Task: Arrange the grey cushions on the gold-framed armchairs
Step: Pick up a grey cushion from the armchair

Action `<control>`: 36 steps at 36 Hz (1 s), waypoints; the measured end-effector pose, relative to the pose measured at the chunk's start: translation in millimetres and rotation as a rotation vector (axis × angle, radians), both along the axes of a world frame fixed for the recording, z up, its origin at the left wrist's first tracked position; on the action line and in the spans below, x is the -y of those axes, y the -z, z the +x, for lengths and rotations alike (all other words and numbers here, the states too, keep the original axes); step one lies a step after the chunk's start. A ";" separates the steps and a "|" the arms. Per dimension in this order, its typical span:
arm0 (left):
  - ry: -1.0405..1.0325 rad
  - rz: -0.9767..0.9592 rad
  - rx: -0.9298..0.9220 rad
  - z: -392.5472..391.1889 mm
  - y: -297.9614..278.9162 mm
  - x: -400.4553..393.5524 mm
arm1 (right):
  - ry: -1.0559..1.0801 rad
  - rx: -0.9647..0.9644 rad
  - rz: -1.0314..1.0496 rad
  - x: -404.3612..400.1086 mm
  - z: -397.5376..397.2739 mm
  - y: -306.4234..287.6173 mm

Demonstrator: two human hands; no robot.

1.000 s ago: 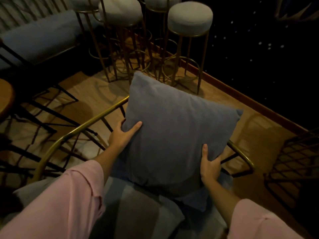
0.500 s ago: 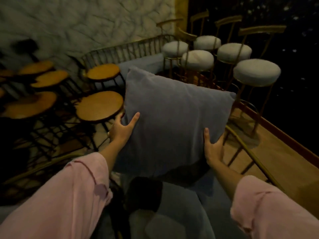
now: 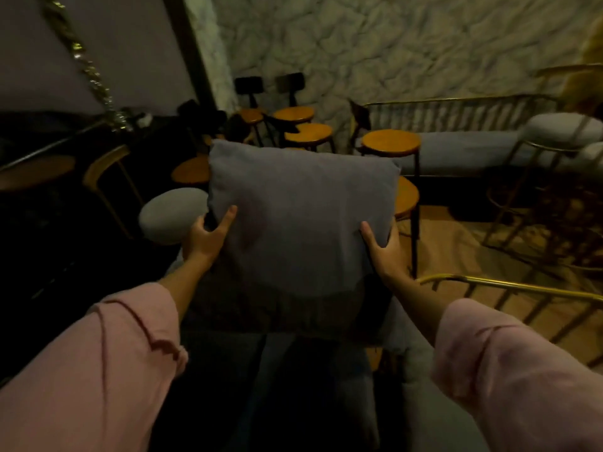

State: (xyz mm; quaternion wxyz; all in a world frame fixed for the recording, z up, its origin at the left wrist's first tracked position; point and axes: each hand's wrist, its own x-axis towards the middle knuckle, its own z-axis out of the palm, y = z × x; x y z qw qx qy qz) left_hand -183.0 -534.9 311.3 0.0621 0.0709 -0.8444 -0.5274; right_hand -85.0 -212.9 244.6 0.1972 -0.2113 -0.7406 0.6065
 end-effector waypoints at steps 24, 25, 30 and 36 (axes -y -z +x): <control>-0.157 -0.344 0.425 8.4 202.4 128.5 | -0.225 0.490 0.351 132.1 -45.4 152.0; -0.159 -0.394 0.375 6.7 199.0 119.9 | -0.201 0.480 0.360 131.2 -40.6 149.1; 0.038 -0.463 0.158 -3.3 175.7 52.9 | -0.026 0.407 0.436 116.4 4.9 131.7; 0.508 -0.332 -0.085 28.0 154.4 -77.1 | 0.141 0.524 0.474 57.2 88.8 131.3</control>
